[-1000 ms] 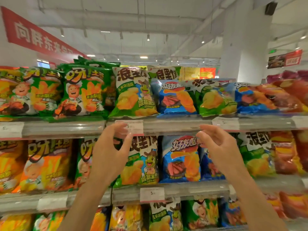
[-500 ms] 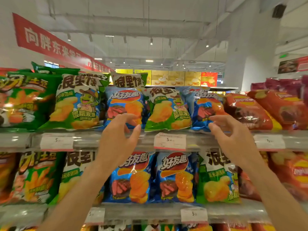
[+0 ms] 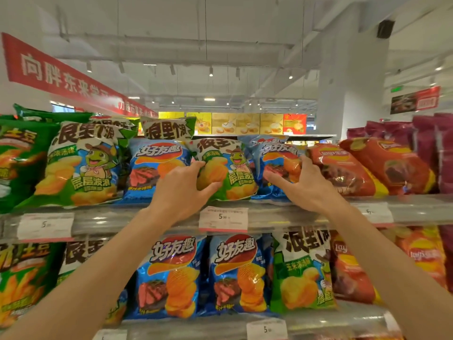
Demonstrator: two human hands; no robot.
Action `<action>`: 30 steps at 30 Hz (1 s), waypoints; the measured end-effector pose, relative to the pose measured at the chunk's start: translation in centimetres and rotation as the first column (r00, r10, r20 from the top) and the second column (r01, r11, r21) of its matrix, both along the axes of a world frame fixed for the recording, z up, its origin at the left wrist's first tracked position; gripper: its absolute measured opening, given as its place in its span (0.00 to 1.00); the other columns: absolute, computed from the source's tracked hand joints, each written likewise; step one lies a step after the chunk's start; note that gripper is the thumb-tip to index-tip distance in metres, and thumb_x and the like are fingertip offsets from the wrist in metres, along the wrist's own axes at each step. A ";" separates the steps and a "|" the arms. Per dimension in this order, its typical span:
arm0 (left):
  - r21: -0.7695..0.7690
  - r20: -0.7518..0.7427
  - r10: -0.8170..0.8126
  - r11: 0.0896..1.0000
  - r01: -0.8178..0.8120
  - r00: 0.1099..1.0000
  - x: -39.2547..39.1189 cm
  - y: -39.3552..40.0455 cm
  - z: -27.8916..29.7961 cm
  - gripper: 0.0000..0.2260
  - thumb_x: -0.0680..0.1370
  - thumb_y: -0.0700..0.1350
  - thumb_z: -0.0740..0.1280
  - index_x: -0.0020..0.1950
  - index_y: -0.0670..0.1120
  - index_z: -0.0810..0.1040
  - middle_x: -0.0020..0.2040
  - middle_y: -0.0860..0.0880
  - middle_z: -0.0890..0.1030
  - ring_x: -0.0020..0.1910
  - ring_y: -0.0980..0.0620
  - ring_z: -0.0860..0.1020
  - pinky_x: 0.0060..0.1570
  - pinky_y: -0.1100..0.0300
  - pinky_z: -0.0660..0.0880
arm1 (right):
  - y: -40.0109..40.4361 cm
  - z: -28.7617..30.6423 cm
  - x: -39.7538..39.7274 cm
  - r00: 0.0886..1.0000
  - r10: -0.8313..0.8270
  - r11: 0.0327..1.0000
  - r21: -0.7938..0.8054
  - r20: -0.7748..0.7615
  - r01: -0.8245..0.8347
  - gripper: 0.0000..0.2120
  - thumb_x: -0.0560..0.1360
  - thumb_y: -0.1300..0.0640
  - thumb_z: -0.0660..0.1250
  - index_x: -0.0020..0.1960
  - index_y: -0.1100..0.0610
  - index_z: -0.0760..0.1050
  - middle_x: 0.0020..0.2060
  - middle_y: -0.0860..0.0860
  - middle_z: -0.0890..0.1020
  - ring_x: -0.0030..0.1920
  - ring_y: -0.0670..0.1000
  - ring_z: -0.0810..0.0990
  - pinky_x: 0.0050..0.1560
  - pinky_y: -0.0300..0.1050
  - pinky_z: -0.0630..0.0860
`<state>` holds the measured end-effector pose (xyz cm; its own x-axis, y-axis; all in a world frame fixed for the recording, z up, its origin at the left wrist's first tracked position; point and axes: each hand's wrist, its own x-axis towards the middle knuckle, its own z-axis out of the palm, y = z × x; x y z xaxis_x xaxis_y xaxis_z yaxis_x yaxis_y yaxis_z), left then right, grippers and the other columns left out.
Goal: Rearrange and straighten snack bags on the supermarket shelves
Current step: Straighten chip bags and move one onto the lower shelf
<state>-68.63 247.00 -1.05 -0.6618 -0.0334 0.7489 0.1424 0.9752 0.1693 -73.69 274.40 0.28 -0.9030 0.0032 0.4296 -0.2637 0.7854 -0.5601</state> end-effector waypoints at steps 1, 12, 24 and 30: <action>0.010 -0.003 -0.017 1.000 0.017 1.000 -0.1 -0.2 -0.1 0.34 0.76 0.70 0.64 0.76 0.53 0.69 0.59 0.48 0.82 0.56 0.47 0.80 0.48 0.51 0.78 | 0.1 0.2 -0.2 1.000 0.011 1.000 -0.012 0.017 -0.011 0.63 0.59 0.14 0.60 0.82 0.48 0.47 0.76 0.56 0.64 0.70 0.61 0.72 0.68 0.60 0.71; 0.080 -0.081 -0.146 0.985 0.152 0.986 -0.3 -0.8 -1.5 0.33 0.76 0.68 0.65 0.76 0.51 0.70 0.59 0.53 0.81 0.56 0.53 0.76 0.53 0.53 0.78 | 1.8 0.7 -0.7 0.984 0.119 0.888 -0.429 -0.133 -0.165 0.52 0.60 0.27 0.74 0.76 0.50 0.63 0.48 0.40 0.72 0.46 0.38 0.71 0.40 0.39 0.66; 0.349 -0.088 -0.317 0.878 0.328 0.944 0.4 -1.0 -0.2 0.20 0.81 0.59 0.66 0.70 0.52 0.75 0.60 0.52 0.78 0.54 0.55 0.79 0.55 0.54 0.79 | 0.6 1.3 0.0 0.958 0.170 0.825 -0.498 -0.230 -0.266 0.45 0.66 0.28 0.73 0.75 0.48 0.64 0.54 0.43 0.77 0.51 0.41 0.76 0.41 0.40 0.70; 0.594 -0.142 -0.491 0.653 0.471 0.860 0.9 -0.9 2.1 0.07 0.84 0.49 0.63 0.60 0.58 0.77 0.54 0.56 0.83 0.52 0.57 0.82 0.43 0.63 0.77 | -2.6 3.3 1.6 0.917 0.275 0.809 -0.446 -0.289 -0.383 0.49 0.60 0.25 0.72 0.75 0.44 0.64 0.51 0.35 0.77 0.47 0.35 0.78 0.40 0.33 0.71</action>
<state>-67.76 246.12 1.04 -0.7336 -0.1290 0.6672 0.5476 0.4692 0.6928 -72.09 271.81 3.63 -0.7816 -0.0228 0.6234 -0.6049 0.2718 -0.7485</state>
